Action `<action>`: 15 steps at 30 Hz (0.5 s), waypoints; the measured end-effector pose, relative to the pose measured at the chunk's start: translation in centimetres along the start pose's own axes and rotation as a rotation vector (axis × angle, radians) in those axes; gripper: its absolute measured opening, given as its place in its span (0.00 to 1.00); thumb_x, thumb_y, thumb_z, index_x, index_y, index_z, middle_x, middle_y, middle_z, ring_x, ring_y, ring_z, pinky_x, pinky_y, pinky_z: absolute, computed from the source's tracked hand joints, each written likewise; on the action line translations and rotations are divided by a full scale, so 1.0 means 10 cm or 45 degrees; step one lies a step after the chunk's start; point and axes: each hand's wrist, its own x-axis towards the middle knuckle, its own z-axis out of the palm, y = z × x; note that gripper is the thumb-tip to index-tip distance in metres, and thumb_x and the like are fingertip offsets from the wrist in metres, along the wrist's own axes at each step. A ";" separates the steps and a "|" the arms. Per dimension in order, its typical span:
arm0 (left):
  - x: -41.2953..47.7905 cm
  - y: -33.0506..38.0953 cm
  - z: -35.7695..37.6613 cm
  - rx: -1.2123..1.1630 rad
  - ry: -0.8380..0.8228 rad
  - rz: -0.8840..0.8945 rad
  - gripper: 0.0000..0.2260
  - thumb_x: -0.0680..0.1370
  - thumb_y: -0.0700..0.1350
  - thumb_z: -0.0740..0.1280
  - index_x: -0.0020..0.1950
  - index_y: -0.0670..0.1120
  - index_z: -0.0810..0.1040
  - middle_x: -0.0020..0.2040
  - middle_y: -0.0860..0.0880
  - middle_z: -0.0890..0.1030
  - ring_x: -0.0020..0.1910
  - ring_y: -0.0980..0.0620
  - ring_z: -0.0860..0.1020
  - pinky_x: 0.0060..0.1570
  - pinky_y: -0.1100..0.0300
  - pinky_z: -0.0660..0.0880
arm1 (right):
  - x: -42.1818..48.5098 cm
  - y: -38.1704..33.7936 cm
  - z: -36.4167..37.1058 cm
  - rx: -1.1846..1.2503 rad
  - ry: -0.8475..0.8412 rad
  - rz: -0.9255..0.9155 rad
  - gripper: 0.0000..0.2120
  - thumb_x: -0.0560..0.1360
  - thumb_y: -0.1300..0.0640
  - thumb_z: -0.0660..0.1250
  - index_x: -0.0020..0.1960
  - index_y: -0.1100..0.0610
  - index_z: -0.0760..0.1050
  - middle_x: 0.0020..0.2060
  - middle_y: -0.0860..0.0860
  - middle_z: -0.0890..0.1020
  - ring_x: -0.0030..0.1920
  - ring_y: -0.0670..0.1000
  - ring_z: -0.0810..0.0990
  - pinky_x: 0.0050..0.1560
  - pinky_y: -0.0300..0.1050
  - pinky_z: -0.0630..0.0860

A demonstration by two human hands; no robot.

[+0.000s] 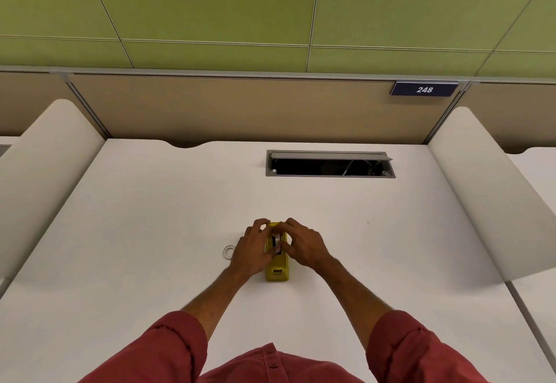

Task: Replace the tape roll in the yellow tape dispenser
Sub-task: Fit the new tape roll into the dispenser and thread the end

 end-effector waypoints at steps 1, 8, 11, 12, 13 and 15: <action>-0.01 -0.01 0.01 -0.022 -0.005 0.003 0.27 0.82 0.54 0.71 0.80 0.50 0.70 0.83 0.52 0.64 0.78 0.46 0.71 0.73 0.47 0.76 | 0.00 0.01 0.01 0.012 0.006 0.009 0.17 0.83 0.49 0.66 0.71 0.48 0.75 0.62 0.47 0.78 0.51 0.54 0.85 0.51 0.52 0.81; -0.16 -0.09 0.07 -0.288 0.003 0.006 0.38 0.82 0.46 0.72 0.87 0.51 0.54 0.85 0.52 0.61 0.84 0.48 0.64 0.80 0.41 0.69 | 0.04 0.00 0.01 -0.047 -0.077 0.026 0.25 0.80 0.45 0.71 0.74 0.50 0.73 0.66 0.49 0.75 0.54 0.58 0.85 0.52 0.54 0.82; -0.22 -0.12 0.12 -0.312 -0.076 0.044 0.43 0.81 0.46 0.73 0.88 0.51 0.48 0.87 0.53 0.55 0.86 0.49 0.58 0.83 0.42 0.64 | 0.06 -0.02 0.03 -0.101 -0.098 0.033 0.26 0.79 0.46 0.71 0.75 0.50 0.72 0.68 0.49 0.73 0.53 0.59 0.85 0.52 0.55 0.84; -0.23 -0.13 0.13 -0.330 -0.109 0.054 0.46 0.81 0.47 0.74 0.88 0.50 0.46 0.88 0.53 0.53 0.87 0.50 0.56 0.85 0.43 0.62 | 0.07 -0.03 0.04 -0.118 -0.097 0.031 0.26 0.79 0.46 0.71 0.75 0.50 0.72 0.68 0.49 0.73 0.52 0.60 0.85 0.51 0.54 0.84; -0.24 -0.15 0.14 -0.355 -0.138 0.061 0.48 0.80 0.48 0.75 0.88 0.50 0.44 0.89 0.54 0.51 0.88 0.50 0.54 0.86 0.45 0.60 | 0.08 -0.03 0.05 -0.128 -0.094 0.031 0.26 0.79 0.46 0.71 0.75 0.50 0.73 0.69 0.49 0.73 0.52 0.60 0.85 0.51 0.54 0.84; -0.24 -0.17 0.15 -0.388 -0.179 0.075 0.51 0.79 0.50 0.77 0.88 0.49 0.41 0.89 0.54 0.48 0.88 0.51 0.52 0.87 0.48 0.57 | 0.08 -0.04 0.05 -0.134 -0.085 0.035 0.25 0.80 0.46 0.70 0.75 0.50 0.73 0.68 0.49 0.73 0.51 0.60 0.86 0.50 0.54 0.84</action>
